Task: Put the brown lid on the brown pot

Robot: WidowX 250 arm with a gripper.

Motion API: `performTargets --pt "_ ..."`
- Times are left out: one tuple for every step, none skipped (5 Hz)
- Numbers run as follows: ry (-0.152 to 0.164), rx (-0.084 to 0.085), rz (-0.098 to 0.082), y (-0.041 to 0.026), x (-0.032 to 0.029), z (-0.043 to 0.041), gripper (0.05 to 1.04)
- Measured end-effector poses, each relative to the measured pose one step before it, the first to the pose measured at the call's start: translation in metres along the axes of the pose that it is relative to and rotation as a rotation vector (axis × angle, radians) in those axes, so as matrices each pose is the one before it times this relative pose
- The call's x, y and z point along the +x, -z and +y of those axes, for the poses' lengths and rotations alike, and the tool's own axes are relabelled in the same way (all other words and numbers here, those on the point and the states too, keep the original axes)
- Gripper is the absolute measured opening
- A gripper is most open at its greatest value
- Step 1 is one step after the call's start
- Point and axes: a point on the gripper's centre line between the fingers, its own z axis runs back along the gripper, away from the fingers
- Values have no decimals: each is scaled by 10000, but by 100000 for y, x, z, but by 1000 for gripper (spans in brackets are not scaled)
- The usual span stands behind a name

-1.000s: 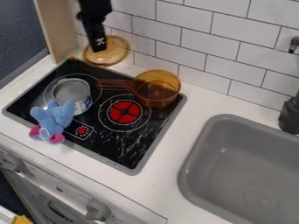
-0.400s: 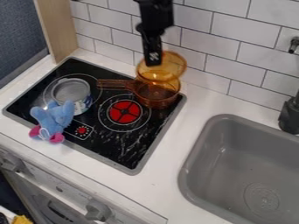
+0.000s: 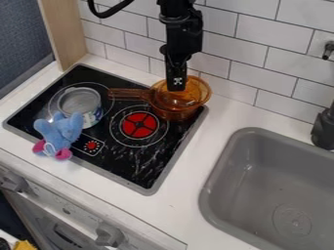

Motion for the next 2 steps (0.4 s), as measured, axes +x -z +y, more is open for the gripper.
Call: performTargets --pt "-28 16 70 340 -148 121 380" --pt "-129 -29 33 35 -328 300 380"
